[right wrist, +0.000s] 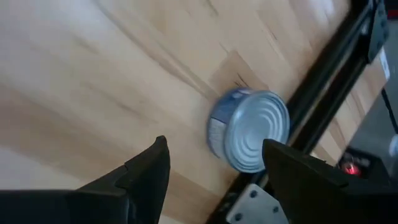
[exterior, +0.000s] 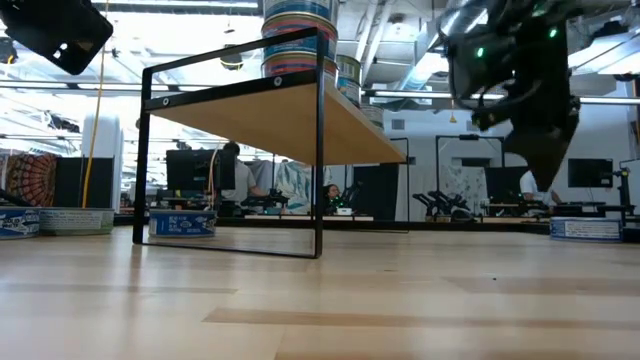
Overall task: Stack canned seafood by type on shelf
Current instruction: Stack the blue tuna can on top of the green tuna can on the shelf
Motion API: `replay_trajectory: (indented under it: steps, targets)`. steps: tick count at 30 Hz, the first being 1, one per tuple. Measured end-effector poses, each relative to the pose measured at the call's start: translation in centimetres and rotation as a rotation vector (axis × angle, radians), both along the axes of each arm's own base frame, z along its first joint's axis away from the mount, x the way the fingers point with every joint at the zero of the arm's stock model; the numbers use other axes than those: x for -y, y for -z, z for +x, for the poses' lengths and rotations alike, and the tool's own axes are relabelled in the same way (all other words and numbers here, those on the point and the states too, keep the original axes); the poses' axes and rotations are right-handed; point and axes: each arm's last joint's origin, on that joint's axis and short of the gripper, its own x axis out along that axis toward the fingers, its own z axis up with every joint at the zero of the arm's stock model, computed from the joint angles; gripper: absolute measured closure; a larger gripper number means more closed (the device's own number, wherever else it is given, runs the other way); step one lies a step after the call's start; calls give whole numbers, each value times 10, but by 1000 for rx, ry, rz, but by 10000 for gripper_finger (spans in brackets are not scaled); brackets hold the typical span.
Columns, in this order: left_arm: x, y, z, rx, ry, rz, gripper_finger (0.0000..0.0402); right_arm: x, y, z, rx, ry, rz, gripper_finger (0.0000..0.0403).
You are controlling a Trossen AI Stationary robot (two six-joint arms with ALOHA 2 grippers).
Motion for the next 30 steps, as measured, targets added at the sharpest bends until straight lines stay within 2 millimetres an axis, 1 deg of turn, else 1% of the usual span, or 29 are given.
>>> replay_trajectory:
  steps: [2,6,10,14,18,21,24,30]
  targets:
    - [0,1,-1,-3,1,9,200,11,4,-5,-27,33,11,111]
    - [0,2,-2,-3,5,54,200,27,10,-11,-47,90,22,111]
    - [0,2,-2,1,12,86,200,37,15,-15,-42,127,0,111]
    - [0,2,-2,1,16,97,200,48,14,-20,-54,178,-62,112]
    - [-1,3,-2,-10,16,108,200,56,14,-25,-70,220,-67,112]
    - [-1,3,-2,-9,16,107,200,62,18,-26,-112,241,-53,112]
    - [-1,3,-2,-9,16,106,200,65,29,-24,-180,239,-27,112]
    - [0,3,-2,-14,21,94,200,61,54,-12,-313,168,31,112]
